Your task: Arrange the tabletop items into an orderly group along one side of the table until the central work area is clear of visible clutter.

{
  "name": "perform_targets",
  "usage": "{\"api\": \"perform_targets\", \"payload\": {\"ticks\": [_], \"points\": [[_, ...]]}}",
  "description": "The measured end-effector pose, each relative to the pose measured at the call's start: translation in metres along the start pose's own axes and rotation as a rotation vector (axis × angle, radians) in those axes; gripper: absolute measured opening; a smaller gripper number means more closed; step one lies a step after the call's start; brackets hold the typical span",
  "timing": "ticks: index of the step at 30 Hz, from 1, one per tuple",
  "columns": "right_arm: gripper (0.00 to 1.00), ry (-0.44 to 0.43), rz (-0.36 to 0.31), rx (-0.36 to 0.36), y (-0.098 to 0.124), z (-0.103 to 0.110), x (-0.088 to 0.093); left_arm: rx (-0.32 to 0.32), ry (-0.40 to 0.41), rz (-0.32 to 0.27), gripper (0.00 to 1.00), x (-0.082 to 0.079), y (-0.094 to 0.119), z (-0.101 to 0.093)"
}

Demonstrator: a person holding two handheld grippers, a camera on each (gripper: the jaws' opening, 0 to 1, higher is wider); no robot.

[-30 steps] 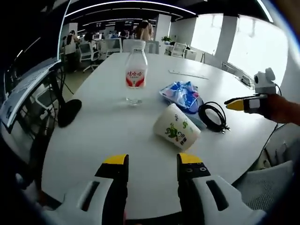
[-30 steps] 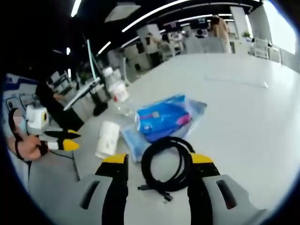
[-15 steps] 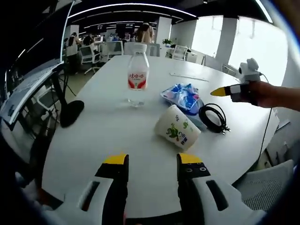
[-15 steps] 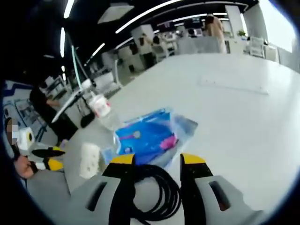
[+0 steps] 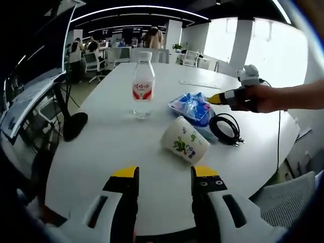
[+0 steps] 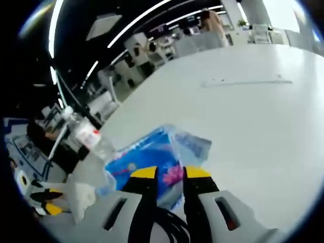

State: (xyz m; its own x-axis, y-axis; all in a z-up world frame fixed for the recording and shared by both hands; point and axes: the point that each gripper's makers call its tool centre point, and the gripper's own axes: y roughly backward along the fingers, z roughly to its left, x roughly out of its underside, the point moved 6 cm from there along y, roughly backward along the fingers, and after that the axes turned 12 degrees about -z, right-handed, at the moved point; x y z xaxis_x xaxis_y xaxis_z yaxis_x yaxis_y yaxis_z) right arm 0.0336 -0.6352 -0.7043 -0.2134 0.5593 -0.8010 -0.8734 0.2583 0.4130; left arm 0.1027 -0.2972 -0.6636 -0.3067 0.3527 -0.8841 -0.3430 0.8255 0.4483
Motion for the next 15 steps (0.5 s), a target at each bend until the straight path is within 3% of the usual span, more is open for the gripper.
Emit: {"api": "perform_targets", "payload": {"ticks": [8,12,15], "points": [[0.14,-0.006,0.019,0.021,-0.014,-0.003,0.0,-0.018,0.021,-0.005,0.39,0.001,0.005,0.002],[0.04,-0.019,0.003,0.031,-0.014,-0.005,-0.003,-0.025,0.026,-0.009,0.39,0.001,0.006,0.003],[0.01,-0.011,0.008,0.019,-0.014,-0.004,-0.003,-0.026,0.029,-0.008,0.39,0.001,0.005,0.003]]}}
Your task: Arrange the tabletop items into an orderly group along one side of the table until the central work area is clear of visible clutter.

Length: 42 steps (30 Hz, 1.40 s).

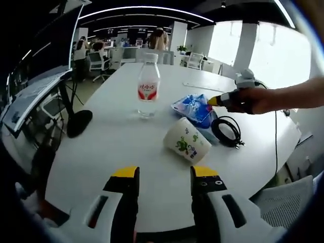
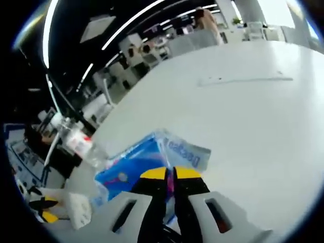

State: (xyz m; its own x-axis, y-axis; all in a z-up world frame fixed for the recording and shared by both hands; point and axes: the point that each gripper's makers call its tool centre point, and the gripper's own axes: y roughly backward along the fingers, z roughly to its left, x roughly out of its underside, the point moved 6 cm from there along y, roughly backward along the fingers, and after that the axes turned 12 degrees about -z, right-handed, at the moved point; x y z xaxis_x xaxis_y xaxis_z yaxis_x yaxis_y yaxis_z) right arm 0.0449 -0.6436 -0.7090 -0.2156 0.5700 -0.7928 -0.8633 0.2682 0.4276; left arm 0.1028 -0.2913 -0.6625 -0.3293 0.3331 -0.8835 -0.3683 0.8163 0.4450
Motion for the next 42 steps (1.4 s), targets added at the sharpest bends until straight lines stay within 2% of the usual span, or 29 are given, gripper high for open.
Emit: {"api": "perform_targets", "payload": {"ticks": [9,18,26,42], "points": [[0.0,0.011,-0.03,-0.023,0.02,0.011,-0.004,0.011,-0.009,0.004,0.39,-0.001,-0.002,-0.004],[0.0,-0.006,-0.074,-0.009,0.036,0.004,-0.015,0.026,-0.019,0.004,0.39,-0.003,-0.003,-0.007],[0.0,-0.017,-0.117,0.016,0.053,-0.014,-0.024,0.037,-0.026,0.011,0.39,-0.003,-0.004,-0.011],[0.0,-0.077,-0.21,0.143,0.102,-0.071,-0.036,0.039,-0.024,0.007,0.38,-0.004,-0.003,-0.015]]}}
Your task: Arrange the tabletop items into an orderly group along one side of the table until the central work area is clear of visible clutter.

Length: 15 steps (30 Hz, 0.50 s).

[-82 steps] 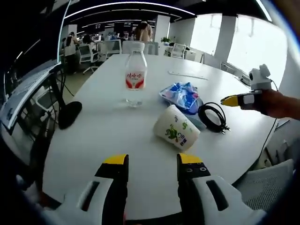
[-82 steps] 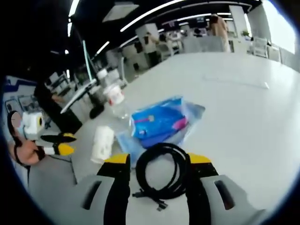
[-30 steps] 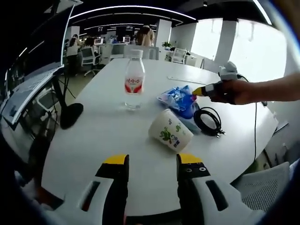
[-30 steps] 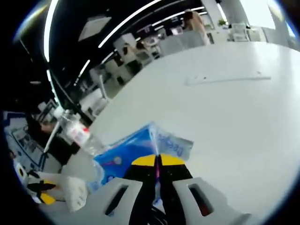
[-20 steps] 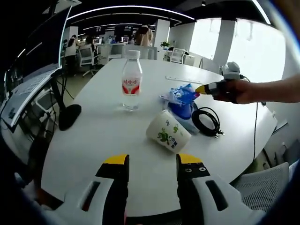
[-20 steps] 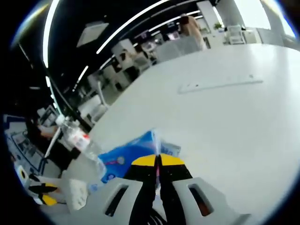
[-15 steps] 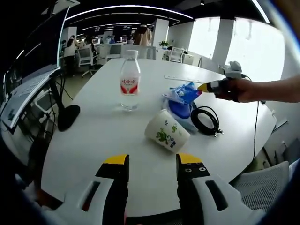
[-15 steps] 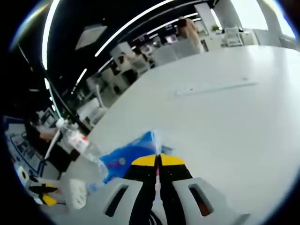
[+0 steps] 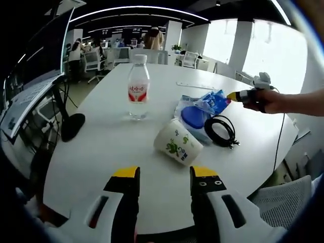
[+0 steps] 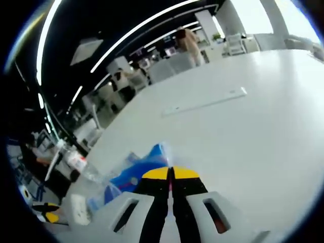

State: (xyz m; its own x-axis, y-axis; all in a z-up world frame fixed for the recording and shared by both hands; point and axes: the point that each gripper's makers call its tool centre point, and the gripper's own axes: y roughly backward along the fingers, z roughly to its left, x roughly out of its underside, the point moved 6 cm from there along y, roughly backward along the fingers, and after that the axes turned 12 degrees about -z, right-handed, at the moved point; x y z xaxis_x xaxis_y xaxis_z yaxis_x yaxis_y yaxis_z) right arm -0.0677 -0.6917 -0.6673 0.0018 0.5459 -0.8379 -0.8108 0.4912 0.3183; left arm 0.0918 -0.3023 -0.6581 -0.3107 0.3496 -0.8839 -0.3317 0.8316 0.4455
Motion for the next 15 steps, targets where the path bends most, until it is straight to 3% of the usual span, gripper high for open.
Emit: {"api": "perform_targets", "payload": {"ticks": [15], "points": [[0.0,-0.05,-0.061,0.121,0.034,-0.047,-0.012,0.016,-0.006,0.004,0.38,-0.001,-0.002,-0.008]]}}
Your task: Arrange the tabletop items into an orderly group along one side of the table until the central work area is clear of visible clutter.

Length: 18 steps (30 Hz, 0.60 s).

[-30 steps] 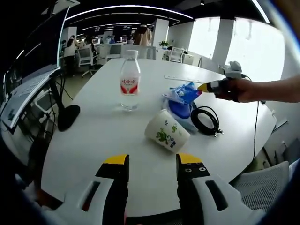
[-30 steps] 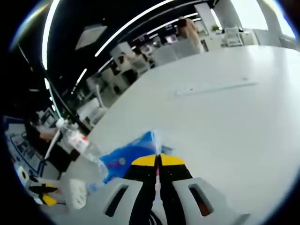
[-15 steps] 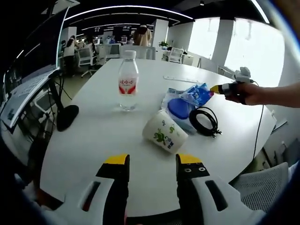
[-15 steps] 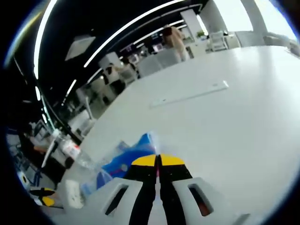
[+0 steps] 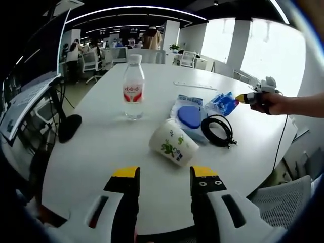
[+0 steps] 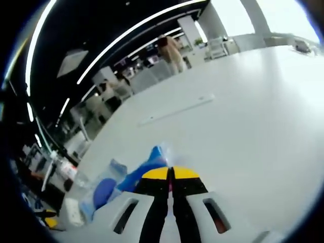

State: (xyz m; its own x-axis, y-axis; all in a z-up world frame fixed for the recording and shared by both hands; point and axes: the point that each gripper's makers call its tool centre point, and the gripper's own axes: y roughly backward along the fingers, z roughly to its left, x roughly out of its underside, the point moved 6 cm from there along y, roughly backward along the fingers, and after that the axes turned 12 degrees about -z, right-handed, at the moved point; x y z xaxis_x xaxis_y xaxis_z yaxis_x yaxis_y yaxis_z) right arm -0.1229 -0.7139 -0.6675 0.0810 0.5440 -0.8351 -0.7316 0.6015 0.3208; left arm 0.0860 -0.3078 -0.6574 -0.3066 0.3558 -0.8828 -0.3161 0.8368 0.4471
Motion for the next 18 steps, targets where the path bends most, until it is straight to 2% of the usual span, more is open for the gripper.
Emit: {"api": "perform_targets", "payload": {"ticks": [11,18], "points": [[0.0,-0.05,-0.041,0.095,0.015,-0.031,-0.001,-0.002,-0.005,0.005,0.38,0.0,-0.001,-0.002],[0.0,-0.057,-0.038,0.116,0.021,-0.037,0.006,0.008,-0.014,0.009,0.38,0.0,-0.005,-0.005]]}}
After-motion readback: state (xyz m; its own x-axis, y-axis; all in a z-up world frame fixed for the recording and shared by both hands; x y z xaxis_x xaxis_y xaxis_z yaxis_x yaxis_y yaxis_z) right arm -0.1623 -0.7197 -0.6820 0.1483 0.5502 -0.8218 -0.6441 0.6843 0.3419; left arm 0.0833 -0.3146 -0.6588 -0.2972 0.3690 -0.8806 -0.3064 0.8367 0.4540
